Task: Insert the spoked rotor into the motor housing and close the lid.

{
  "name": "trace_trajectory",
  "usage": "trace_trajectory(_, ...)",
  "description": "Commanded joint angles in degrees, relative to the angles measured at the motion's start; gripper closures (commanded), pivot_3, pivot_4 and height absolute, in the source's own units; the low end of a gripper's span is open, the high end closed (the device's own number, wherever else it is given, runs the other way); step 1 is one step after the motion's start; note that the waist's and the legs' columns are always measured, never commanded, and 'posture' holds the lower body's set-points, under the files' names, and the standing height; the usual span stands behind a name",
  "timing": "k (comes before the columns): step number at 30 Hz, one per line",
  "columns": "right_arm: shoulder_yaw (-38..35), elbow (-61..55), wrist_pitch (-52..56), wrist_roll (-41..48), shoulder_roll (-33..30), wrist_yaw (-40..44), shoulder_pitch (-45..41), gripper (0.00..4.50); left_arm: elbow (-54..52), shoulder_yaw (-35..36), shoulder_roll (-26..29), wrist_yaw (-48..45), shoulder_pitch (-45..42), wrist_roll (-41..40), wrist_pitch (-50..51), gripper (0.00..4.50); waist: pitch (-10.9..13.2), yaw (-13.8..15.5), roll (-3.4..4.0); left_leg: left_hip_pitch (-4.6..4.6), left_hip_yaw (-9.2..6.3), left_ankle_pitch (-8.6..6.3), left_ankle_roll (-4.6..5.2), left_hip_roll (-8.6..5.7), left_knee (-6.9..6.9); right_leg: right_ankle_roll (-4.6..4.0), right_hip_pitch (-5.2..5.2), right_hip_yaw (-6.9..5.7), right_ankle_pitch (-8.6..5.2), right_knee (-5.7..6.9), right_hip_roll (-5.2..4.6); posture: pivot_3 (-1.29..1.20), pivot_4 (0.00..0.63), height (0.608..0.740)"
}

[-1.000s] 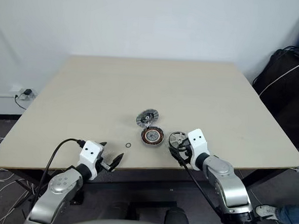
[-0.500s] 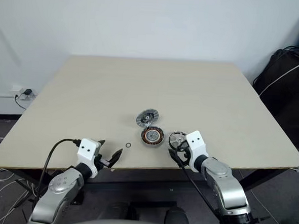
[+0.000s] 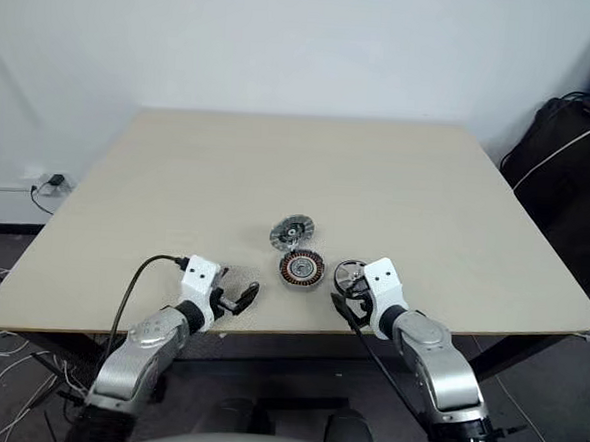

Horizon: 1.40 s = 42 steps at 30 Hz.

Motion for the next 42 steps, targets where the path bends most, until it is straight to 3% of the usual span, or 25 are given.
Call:
trace_trajectory(1, -0.9, -1.1, -0.9, 0.1, 0.3, -0.3, -0.8, 0.02, 3.7, -1.4, 0.6, 0.1, -3.6, 2.4, 0.4, 0.00, 0.0, -0.1, 0.00, 0.00, 0.00, 0.00, 0.00, 0.00, 0.01, -0.03, 0.00, 0.00, 0.02, 0.00, 0.01, 0.00, 0.000, 0.740)
trace_trajectory(15, -2.0, -3.1, -0.6, 0.6, 0.9, -1.5, 0.8, 0.02, 13.0, -3.7, 0.1, -1.3, -9.4, 4.5, 0.5, 0.00, 0.0, 0.3, -0.01, 0.02, -0.01, 0.00, 0.01, 0.00, 0.06, -0.06, 0.04, 0.00, 0.07, 0.02, -0.03, 0.00, 0.000, 0.740)
trace_trajectory(18, -2.0, -2.9, -0.7, 0.6, 1.0, -1.6, 0.8, 0.00, 13.2, -4.0, 0.3, -1.1, -9.5, 5.4, 0.6, 0.57, 0.0, 0.4, -0.01, 0.02, -0.01, 0.00, 0.00, 0.00, 0.07, -0.04, 0.05, 0.00, 0.07, 0.03, -0.04, 0.00, 0.000, 0.740)
trace_trajectory(28, -1.8, -2.0, -1.0, 0.4, 1.5, -1.9, 0.3, 0.00, 10.3, -4.8, 1.8, -0.4, -8.1, 7.0, 1.2, 3.79, -0.1, -0.3, 0.01, 0.09, -0.01, 0.00, 0.00, 0.08, 0.07, 0.07, 0.06, 0.03, 0.14, 0.04, -0.01, 0.00, 0.000, 0.740)
trace_trajectory(36, -1.7, -2.5, -0.4, 0.5, 1.5, -2.1, -0.1, 0.00, -1.6, -4.4, 0.3, -4.9, -8.6, 1.9, 5.0, 3.83, 0.0, -0.1, -0.04, -0.07, 0.01, 0.00, 0.00, 0.05, 0.08, -0.20, -0.04, 0.03, 0.31, -0.04, -0.05, 0.00, 0.000, 0.740)
trace_trajectory(42, -1.5, -2.2, -0.3, 0.4, 1.6, -2.2, -0.4, 0.00, -0.6, -5.8, -2.3, -6.3, -14.2, 0.9, 5.4, 3.83, 0.0, 0.4, -0.04, -0.08, 0.01, 0.00, 0.01, 0.01, 0.12, -0.19, -0.03, 0.03, 0.31, -0.03, -0.02, 0.00, 0.000, 0.740)
